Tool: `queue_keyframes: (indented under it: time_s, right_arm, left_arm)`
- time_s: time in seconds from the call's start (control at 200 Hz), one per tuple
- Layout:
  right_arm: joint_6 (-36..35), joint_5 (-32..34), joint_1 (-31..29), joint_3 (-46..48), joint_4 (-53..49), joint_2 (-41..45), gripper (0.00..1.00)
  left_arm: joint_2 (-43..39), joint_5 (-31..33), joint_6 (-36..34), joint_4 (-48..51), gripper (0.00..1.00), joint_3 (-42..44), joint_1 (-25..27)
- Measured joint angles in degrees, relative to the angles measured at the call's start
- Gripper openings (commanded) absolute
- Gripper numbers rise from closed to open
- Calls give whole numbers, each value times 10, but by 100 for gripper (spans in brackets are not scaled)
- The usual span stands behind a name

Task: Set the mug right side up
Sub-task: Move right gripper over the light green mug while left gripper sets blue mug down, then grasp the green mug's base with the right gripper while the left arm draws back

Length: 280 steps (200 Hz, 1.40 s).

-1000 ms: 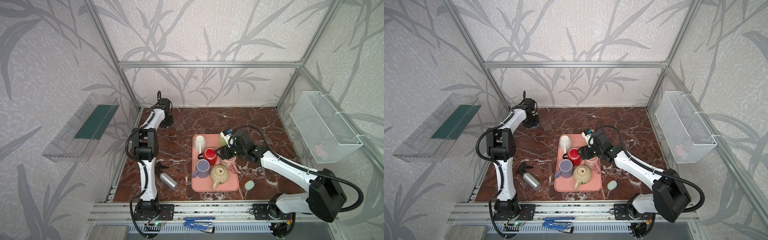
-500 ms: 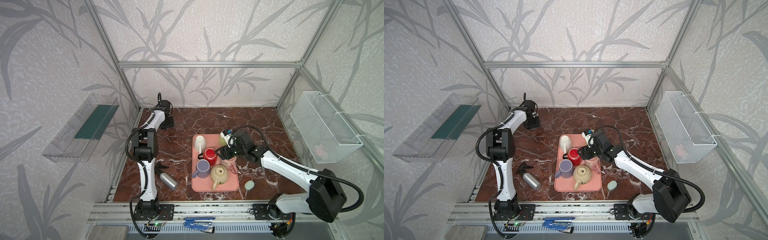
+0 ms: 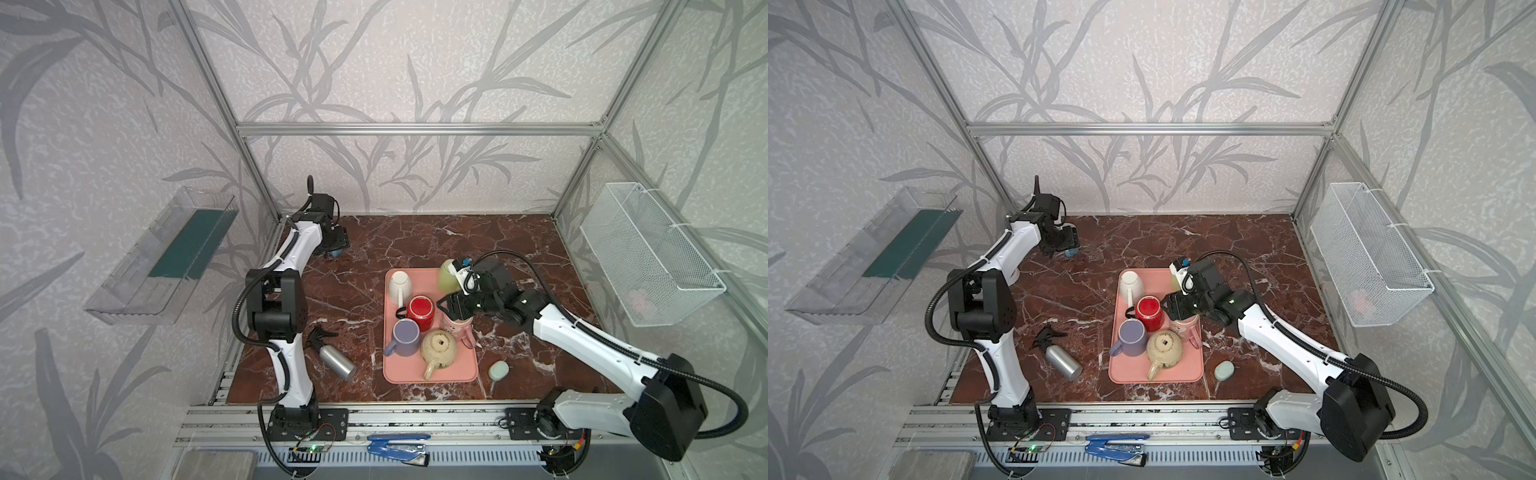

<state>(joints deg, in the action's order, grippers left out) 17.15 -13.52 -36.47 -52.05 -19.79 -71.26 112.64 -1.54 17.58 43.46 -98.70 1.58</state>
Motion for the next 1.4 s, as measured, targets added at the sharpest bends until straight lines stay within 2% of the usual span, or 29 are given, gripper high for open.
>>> queue_keyframes:
  time_s: [0.1,0.21,0.495,0.76,0.995,1.1,1.4]
  right_arm:
    - [0,3,-1,0,-15,16,68]
    - [0,10,-2,0,-33,30,68]
    - [-5,41,-22,-19,-103,42,68]
    - [-12,88,-38,-54,-171,48,68]
    - [-52,132,-39,-103,-216,27,68]
    - [-64,145,-35,-114,-222,-6,63]
    - [-87,160,10,-150,-220,-111,39]
  left_arm:
    - [-24,-2,0,-2,83,24,0]
    - [-49,-6,0,-4,91,50,0]
    - [-169,-16,0,-2,96,121,13]
    - [-331,-12,0,-2,96,208,70]
    - [-444,-29,0,3,97,301,117]
    - [-487,-46,0,6,97,326,120]
    - [-587,-93,10,-9,97,404,120]
